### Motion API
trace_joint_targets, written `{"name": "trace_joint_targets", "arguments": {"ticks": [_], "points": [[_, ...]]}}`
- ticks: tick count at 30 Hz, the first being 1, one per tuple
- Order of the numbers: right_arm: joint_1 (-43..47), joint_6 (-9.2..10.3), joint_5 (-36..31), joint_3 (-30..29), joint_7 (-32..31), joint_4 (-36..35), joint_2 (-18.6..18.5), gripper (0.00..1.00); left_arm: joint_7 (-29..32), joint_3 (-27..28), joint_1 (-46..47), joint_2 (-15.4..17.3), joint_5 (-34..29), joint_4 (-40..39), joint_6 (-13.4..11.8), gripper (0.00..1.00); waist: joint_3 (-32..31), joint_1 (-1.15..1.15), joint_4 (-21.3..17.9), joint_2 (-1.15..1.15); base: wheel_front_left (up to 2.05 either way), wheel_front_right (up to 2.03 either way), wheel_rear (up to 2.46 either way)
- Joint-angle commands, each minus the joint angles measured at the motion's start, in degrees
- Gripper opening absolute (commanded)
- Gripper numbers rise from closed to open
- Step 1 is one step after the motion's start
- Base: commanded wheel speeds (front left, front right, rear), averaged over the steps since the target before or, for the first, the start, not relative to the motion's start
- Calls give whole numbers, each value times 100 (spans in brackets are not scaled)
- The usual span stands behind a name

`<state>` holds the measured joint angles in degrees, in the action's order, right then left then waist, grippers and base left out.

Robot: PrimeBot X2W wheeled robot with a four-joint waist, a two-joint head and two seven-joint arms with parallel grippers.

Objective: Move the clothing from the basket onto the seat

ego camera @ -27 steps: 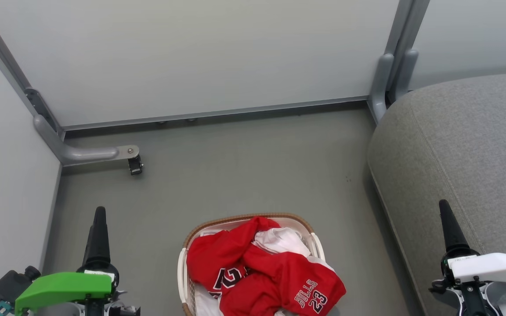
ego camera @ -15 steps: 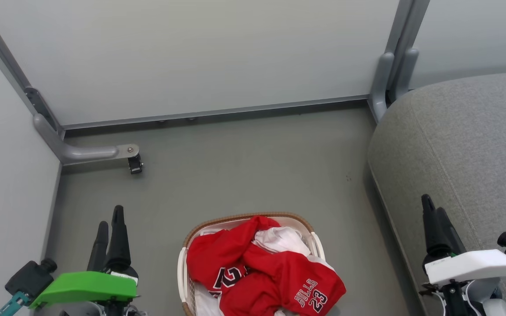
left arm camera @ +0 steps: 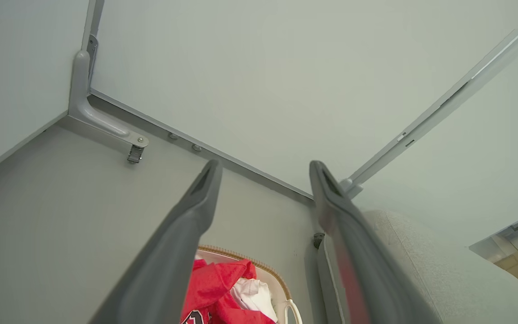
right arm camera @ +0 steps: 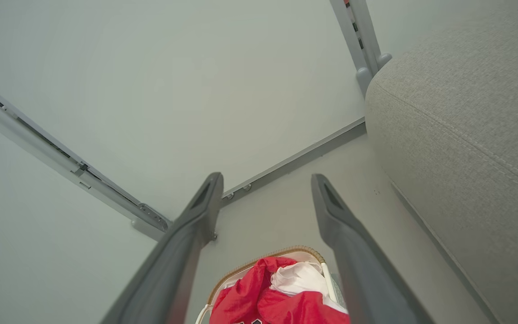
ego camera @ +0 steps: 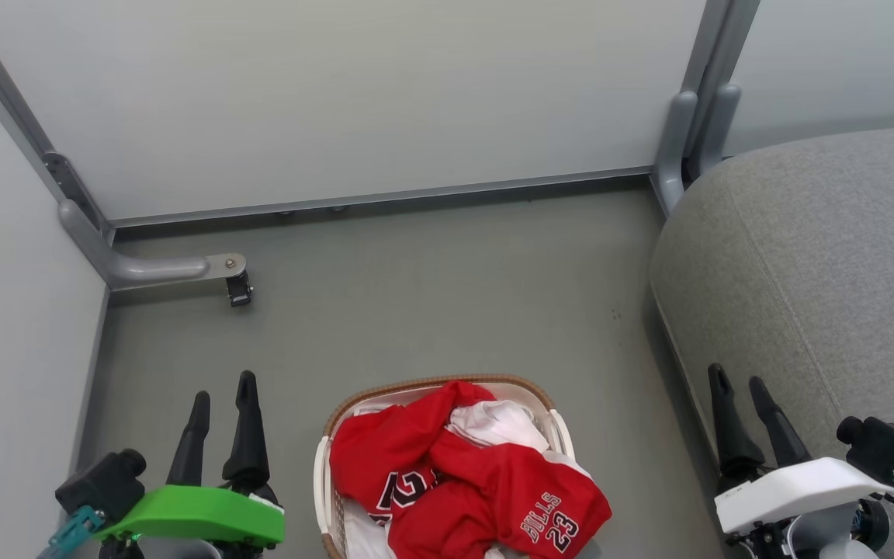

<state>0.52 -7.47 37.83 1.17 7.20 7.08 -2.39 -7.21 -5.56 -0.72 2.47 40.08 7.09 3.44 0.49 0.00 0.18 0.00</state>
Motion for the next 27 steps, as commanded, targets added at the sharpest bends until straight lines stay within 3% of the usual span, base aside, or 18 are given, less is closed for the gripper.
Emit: {"name": "trace_joint_targets", "arguments": {"ticks": [1,27], "points": [[-4,-3,-190,23,64,-22,-34,100,-66,-24,-57,38,-176,-47,-60,100,-1,0,2,0,0,0,0],[65,-3,-1687,131,428,132,-47,100,-420,-355,-212,49,-1364,420,-290,100,18,0,95,0,0,0,0]]}}
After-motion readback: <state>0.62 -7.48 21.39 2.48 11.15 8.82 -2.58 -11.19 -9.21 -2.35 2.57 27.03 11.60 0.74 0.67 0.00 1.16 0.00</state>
